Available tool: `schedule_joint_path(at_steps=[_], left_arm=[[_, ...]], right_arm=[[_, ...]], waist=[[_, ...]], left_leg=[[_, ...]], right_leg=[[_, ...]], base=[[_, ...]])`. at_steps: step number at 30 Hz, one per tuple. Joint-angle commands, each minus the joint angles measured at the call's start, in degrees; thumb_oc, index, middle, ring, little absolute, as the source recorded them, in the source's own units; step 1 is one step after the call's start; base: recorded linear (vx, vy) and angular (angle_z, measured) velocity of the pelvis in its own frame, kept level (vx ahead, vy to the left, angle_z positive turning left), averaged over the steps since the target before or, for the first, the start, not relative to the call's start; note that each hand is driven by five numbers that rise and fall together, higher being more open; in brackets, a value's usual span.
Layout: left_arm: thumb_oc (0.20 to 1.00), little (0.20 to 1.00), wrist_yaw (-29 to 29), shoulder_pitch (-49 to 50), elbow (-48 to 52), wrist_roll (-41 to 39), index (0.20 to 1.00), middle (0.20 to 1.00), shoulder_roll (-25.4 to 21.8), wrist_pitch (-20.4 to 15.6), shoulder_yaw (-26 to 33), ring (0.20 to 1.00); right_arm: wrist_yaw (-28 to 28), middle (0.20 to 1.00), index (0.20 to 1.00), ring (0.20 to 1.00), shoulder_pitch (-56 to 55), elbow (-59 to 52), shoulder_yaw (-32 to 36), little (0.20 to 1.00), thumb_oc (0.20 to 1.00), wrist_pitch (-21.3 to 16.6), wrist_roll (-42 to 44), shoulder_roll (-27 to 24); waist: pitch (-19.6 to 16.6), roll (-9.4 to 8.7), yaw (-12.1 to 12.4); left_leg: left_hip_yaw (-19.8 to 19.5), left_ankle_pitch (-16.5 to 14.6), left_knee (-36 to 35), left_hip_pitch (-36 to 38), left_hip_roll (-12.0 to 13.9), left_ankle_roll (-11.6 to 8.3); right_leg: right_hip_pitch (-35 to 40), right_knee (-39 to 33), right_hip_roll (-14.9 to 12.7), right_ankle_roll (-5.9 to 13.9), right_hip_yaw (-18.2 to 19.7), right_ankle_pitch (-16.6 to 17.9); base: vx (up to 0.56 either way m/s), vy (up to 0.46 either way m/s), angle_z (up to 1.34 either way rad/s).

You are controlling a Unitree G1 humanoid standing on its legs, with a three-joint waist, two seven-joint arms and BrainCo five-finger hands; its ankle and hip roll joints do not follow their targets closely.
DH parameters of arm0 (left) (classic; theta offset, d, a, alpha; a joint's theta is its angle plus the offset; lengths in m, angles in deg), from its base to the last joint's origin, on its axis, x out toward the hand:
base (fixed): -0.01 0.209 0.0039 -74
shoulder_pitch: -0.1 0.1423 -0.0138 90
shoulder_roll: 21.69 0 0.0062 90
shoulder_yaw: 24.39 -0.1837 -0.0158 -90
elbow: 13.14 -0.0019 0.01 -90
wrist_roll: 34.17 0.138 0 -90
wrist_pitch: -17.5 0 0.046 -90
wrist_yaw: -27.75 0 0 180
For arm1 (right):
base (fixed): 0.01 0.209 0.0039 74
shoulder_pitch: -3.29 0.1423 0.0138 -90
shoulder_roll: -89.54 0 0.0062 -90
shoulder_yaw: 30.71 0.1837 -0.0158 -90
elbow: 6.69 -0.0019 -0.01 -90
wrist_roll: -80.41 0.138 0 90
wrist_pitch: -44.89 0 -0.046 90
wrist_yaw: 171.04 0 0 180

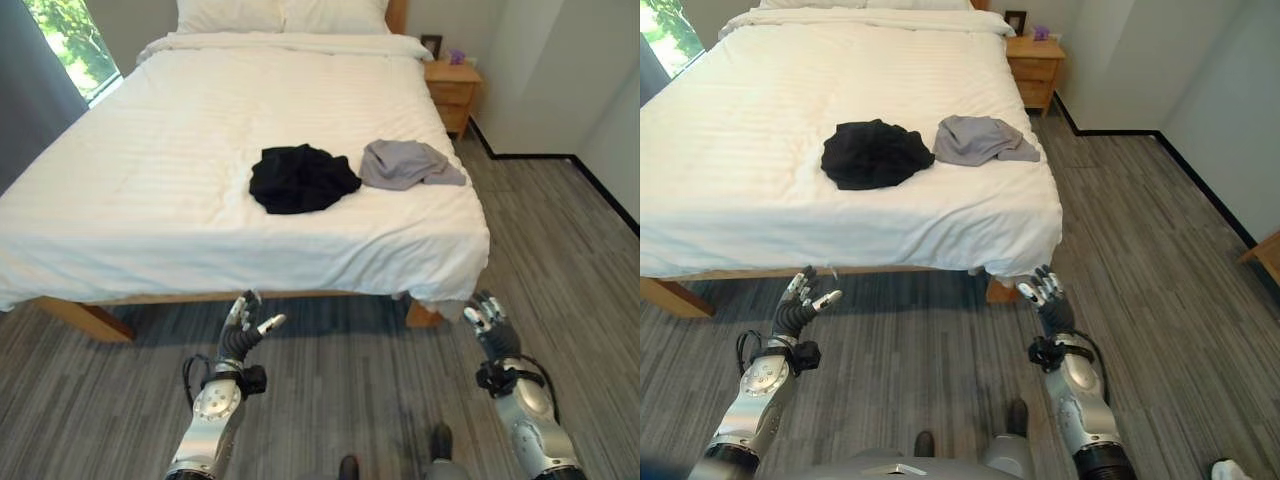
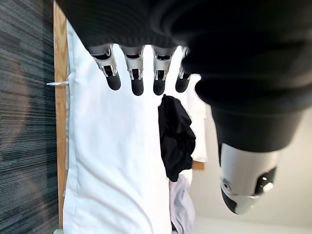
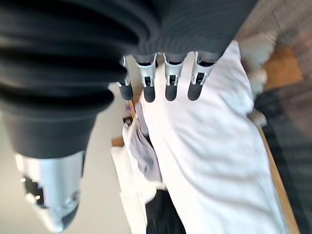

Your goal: Pick up bed clothes into laundry basket.

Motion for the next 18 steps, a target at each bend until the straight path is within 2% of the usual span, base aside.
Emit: schedule_joint_path(at_steps=[1,2,3,4,5,6,7,9,10,11,13,14,16,17,18], left_arm=[[1.0,1.0,0.04,-2.67,4.64,1.42,1.0,1.0,-0.92,-3.8,1.19,1.0],[1.0,1.0,-0.21,-2.56,4.26,1.1,1.0,1.0,-0.6,-3.66,1.41,1.0],[1.0,1.0,-0.91,-2.68,3.67,-0.02,1.0,1.0,0.33,-3.78,1.77,1.0],[1.0,1.0,-0.92,-2.71,3.67,-0.01,1.0,1.0,0.39,-3.78,1.76,1.0],[1.0,1.0,-1.23,-3.57,3.64,-2.76,1.0,1.0,1.63,-4.05,1.22,1.0],[1.0,1.0,-1.05,-3.83,3.82,-4.0,1.0,1.0,2.07,-4.01,0.8,1.0],[1.0,1.0,-1.04,-3.89,3.81,-4.01,1.0,1.0,2.04,-4.01,0.83,1.0],[1.0,1.0,0.56,-3.24,4.28,-4.05,1.0,1.0,1.24,-3.25,0.04,1.0],[1.0,1.0,0.55,-3.22,4.31,-4.04,1.0,1.0,1.24,-3.24,0.04,1.0],[1.0,1.0,0.99,-2.86,4.6,-5.21,1.0,1.0,1.53,-2.86,-0.3,1.0],[1.0,1.0,1.79,-2.26,4.64,-5.76,1.0,1.0,1.84,-2.64,-0.82,1.0],[1.0,1.0,1.8,-2.2,4.67,-5.77,1.0,1.0,1.83,-2.63,-0.84,1.0],[1.0,1.0,2.96,-1.76,4.46,-5.46,1.0,1.0,1.53,-2.27,-2.04,1.0],[1.0,1.0,3.33,-1.81,3.93,-5.11,1.0,1.0,1.55,-2.11,-2.85,1.0],[1.0,1.0,3.44,-1.97,3.68,-4.69,1.0,1.0,1.41,-2.04,-3.08,1.0]], right_arm=[[0.56,1.0,1.0,1.0,3.15,-2.99,2.9,1.0,1.0,-4.58,0.21,-1.94],[0.23,1.0,1.0,1.0,3.03,-2.85,3.14,1.0,1.0,-4.73,0.68,-2.02],[0.23,1.0,1.0,1.0,3.43,-3.05,3.52,1.0,1.0,-4.78,0.43,-3.31],[0.22,1.0,1.0,1.0,3.45,-3.06,3.53,1.0,1.0,-4.77,0.44,-3.37],[1.25,1.0,1.0,1.0,5.23,-2.34,3.1,1.0,1.0,-5.34,1.68,-4.69],[1.5,1.0,1.0,1.0,6.4,-1.91,2.56,1.0,1.0,-5.96,3.09,-4.94],[1.48,1.0,1.0,1.0,6.5,-1.85,2.56,1.0,1.0,-5.99,3.11,-4.91],[1.36,1.0,1.0,1.0,7.26,-1.81,2.62,1.0,1.0,-5.72,3.64,-7.14],[1.35,1.0,1.0,1.0,7.28,-1.76,2.62,1.0,1.0,-5.74,3.64,-7.14],[1.99,1.0,1.0,1.0,8.24,-1.15,2.89,1.0,1.0,-4.98,3.03,-8.42],[1.66,1.0,1.0,1.0,9.02,-1.57,3.04,1.0,1.0,-4.75,3.98,-8.7],[1.65,1.0,1.0,1.0,8.96,-1.59,3.05,1.0,1.0,-4.73,4.0,-8.7],[1.15,1.0,1.0,1.0,8.35,-2.02,3.02,1.0,1.0,-4.64,3.82,-8.68],[1.16,1.0,1.0,1.0,7.62,-2.31,2.75,1.0,1.0,-4.53,2.97,-8.8],[1.14,1.0,1.0,1.0,7.33,-2.56,2.71,1.0,1.0,-4.33,2.19,-8.85]], waist=[[1.72,-0.01,-0.18],[1.14,0.1,-0.17],[1.52,0.99,-0.59],[1.45,1.11,-0.81],[2.61,0.81,0.09],[3.86,0.06,0.61],[3.7,-0.14,0.34],[5.7,-2.45,3.09],[5.8,-2.37,3.12],[6.06,-2.29,4.59],[5.52,-1.67,5.35],[5.55,-1.75,5.4],[4.65,-0.78,5.8],[4.05,-0.54,6.21],[3.76,-0.29,6.25]], left_leg=[[-3.6,-4.95,0.22,6.18,12.24,-8.17],[-4.53,-4.38,0.37,7.15,13.81,-8.62],[-5.11,-0.53,5.89,5.7,16.71,-9.87],[-5.39,-0.71,6.24,5.36,16.83,-9.96],[-7.01,6.49,19.6,-1.91,16.43,-9.69],[-7.83,7.94,28.88,-6.28,15.43,-8.8],[-8.1,8.14,29.03,-6.8,15.15,-8.77],[-4.64,9.11,40.37,-14.82,14.41,-6.77],[-4.65,8.94,40.56,-14.77,14.49,-6.77],[-3.6,9.0,40.36,-19.13,13.69,-7.98],[-1.83,8.07,34.57,-21.93,13.29,-9.1],[-1.74,8.05,34.41,-21.71,13.23,-9.1],[1.78,8.9,23.71,-23.34,13.75,-9.49],[2.29,9.68,16.3,-22.31,12.45,-9.6],[1.8,9.77,14.03,-21.74,11.64,-9.58]], right_leg=[[-1.95,5.07,1.99,-0.33,0.86,-2.57],[-2.71,7.14,2.37,-1.21,1.14,-3.75],[-2.92,11.01,3.82,-2.86,1.15,-5.66],[-3.06,11.27,3.85,-2.94,0.91,-5.84],[-0.58,11.43,4.52,-5.94,-0.52,-7.88],[1.83,10.55,4.78,-7.3,-1.44,-8.21],[1.64,10.39,4.51,-7.27,-1.63,-7.99],[7.01,7.87,6.02,-10.27,-3.11,-10.27],[7.17,7.81,6.1,-10.27,-3.11,-10.3],[9.98,6.61,5.89,-10.35,-3.85,-11.44],[12.66,5.11,6.1,-9.97,-5.14,-12.39],[12.85,4.96,6.02,-9.95,-5.12,-12.39],[14.59,3.62,6.84,-9.52,-6.2,-13.65],[15.79,2.99,7.06,-9.22,-6.39,-14.34],[16.31,2.75,7.29,-9.0,-6.44,-14.64]], base=[[0.38,-0.345,0.66],[0.43,-0.463,0.65],[0.32,-0.361,0.41],[0.3,-0.463,0.38],[0.19,-0.41,0.58],[0.18,-0.403,0.6],[0.11,-0.343,0.36],[0.23,-0.465,0.0],[0.34,-0.411,0.21],[0.29,-0.155,0.27],[0.31,-0.109,0.24],[0.21,-0.023,0.23],[0.32,0.005,0.2],[0.37,0.026,0.34],[0.38,0.043,0.56]])
